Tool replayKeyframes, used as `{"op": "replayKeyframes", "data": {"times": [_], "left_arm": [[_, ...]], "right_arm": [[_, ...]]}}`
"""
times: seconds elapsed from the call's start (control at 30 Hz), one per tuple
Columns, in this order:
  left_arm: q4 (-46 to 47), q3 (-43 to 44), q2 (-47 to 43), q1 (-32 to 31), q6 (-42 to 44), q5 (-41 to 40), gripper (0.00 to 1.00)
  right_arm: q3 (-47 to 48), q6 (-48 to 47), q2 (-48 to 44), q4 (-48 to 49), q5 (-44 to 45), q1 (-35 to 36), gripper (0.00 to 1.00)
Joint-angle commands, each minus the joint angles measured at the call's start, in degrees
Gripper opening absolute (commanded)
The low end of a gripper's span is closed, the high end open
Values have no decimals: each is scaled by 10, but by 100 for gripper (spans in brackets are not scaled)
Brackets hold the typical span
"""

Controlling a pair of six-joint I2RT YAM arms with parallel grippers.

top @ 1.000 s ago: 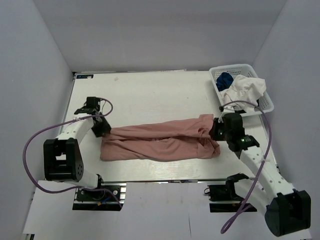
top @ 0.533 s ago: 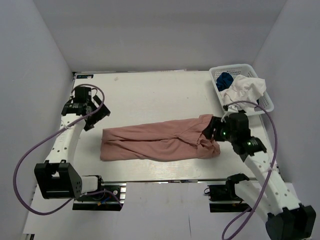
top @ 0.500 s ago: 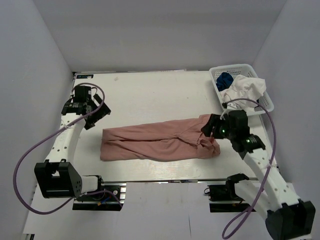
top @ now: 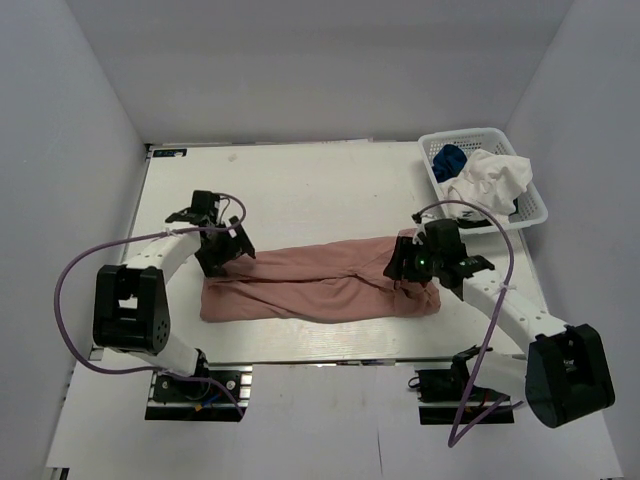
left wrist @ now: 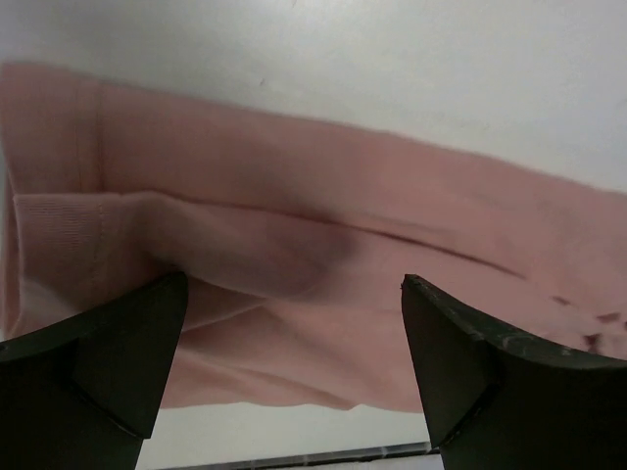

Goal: Fold and stack the t-shirts

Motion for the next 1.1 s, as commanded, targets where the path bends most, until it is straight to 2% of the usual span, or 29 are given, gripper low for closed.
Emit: {"op": "replayKeyframes", "data": {"times": [0.0, 0.1, 0.17, 0.3, 0.43, 0.53, 0.63, 0.7, 0.77, 0.8, 0.87, 1.07], "left_arm": [[-2, -31, -12, -7, 5, -24, 100], [-14, -75, -24, -7, 5, -43, 100], [-20, -88, -24, -7, -11, -31, 100], [-35, -109, -43, -12, -23, -46, 100], [-94, -98, -85, -12, -28, -82, 100], [-113, -66, -108, -12, -34, -87, 100], [-132, -7, -115, -12, -28, -87, 100], [-140, 31, -130, -12, -23, -87, 100], [-147, 49, -141, -12, -23, -82, 100], [-153, 61, -154, -12, -18, -82, 100], [-153, 61, -168, -12, -18, -82, 100], [-159, 50, -184, -12, -12, -82, 100]], "right_arm": [[-26, 15, -20, 2, 8, 10, 57], [-63, 34, -38, -12, 5, 20, 55], [-91, 48, -58, -28, 0, 25, 51], [-113, 53, -94, -84, -3, 32, 51], [-87, 48, -152, -164, 1, 36, 50], [-19, 34, -177, -161, 17, 36, 50], [42, 6, -128, -125, 37, 35, 52], [96, -5, -54, -118, 66, 34, 54], [128, -4, -9, -138, 137, 33, 54], [164, -5, 53, -154, 165, 33, 55], [180, -17, 119, -158, 186, 31, 55], [202, -15, 191, -161, 177, 32, 55]]}}
